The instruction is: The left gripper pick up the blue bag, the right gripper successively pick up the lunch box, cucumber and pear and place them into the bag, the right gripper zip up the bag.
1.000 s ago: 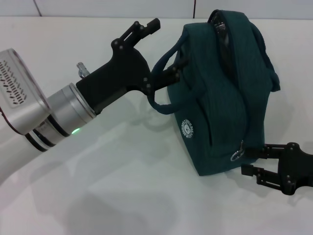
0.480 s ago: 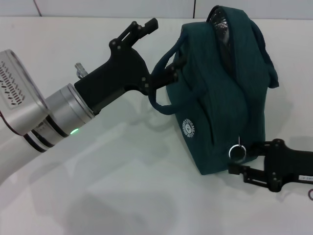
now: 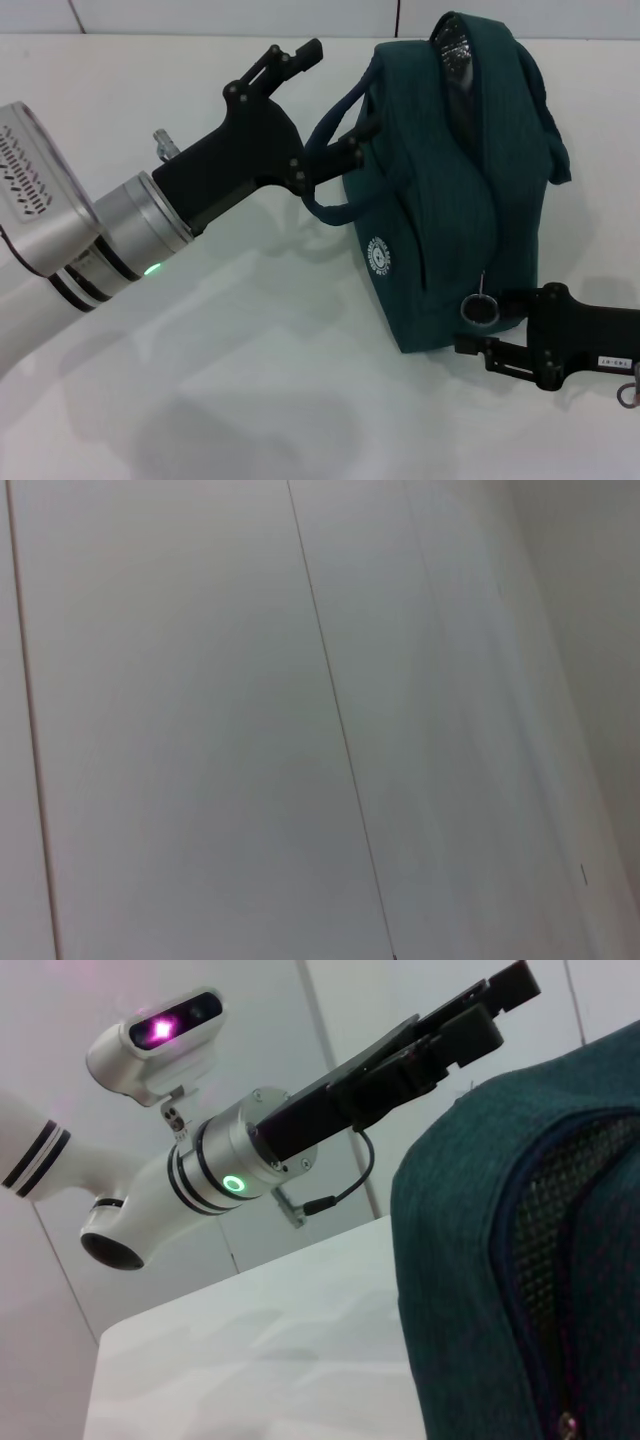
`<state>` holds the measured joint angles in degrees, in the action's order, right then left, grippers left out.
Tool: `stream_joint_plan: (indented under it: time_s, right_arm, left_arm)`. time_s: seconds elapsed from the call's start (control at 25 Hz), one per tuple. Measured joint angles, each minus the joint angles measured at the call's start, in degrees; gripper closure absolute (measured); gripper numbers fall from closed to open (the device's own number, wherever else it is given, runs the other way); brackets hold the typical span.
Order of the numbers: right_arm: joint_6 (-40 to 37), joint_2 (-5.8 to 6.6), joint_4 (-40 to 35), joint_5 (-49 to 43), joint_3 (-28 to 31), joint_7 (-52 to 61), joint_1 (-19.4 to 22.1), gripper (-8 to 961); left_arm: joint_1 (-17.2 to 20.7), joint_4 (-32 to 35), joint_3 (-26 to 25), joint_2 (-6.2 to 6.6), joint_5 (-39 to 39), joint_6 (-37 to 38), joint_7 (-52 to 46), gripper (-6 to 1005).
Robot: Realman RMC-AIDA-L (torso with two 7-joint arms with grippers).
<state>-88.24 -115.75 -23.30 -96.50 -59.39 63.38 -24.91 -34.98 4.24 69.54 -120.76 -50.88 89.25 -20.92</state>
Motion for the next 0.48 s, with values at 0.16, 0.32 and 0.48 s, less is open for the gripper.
stream_joint_plan:
  time_s: [0.16, 0.32, 0.48]
  right_arm:
    - [0.4, 0.02, 0.22, 0.04, 0.22, -0.58, -0.04, 530]
    - [1.33, 0.02, 3.07, 4.27, -0.2, -8.78, -0.14, 659]
    - [0.89, 0.01, 5.24, 6.89, -0.22, -16.71, -0.1, 819]
  left_arm:
    - [-0.02, -0.02, 0.02, 0.0, -0.01, 0.0, 0.0, 121]
    - [0.15, -0.03, 0.03, 0.0, -0.01, 0.05, 0.0, 121]
    - [0.27, -0.07, 0.06, 0.0, -0.01, 0.08, -0.09, 121]
